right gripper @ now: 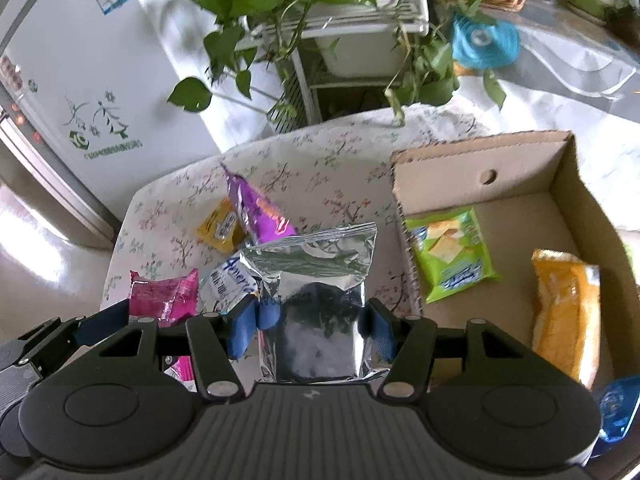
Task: Organize snacks
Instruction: 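Carry the silver bag with the right tool while the left tool carries the pink bag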
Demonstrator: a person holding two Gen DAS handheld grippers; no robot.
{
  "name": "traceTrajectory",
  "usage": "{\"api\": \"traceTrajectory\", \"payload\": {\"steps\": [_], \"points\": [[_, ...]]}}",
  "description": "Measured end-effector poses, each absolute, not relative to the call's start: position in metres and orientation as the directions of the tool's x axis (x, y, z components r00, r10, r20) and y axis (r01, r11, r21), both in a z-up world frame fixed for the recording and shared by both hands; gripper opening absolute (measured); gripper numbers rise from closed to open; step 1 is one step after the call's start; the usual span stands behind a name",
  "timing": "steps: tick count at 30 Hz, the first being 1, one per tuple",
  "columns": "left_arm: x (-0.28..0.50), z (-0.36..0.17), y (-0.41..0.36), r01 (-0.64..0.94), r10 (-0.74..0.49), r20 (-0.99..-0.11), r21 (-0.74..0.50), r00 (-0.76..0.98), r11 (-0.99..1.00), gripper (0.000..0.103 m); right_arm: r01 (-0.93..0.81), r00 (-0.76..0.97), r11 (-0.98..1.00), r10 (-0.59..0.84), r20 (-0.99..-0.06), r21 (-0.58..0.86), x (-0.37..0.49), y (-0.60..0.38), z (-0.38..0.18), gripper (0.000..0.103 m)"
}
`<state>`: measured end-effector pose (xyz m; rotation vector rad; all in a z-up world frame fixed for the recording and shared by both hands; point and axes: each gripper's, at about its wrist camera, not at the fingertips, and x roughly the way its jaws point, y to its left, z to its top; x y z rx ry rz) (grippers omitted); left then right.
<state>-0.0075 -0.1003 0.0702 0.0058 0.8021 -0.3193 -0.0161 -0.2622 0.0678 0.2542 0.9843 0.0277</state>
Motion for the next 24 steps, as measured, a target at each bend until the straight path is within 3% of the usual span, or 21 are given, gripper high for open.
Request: {"api": "traceTrajectory", "payload": {"steps": [24], "points": [[-0.012,0.097,-0.175,0.414,-0.436,-0.626,-0.193,0.647,0.89,0.061,0.241,0.693,0.927,0.042,-0.72,0.287,-0.043,-0.35,0.111,0.065]]}}
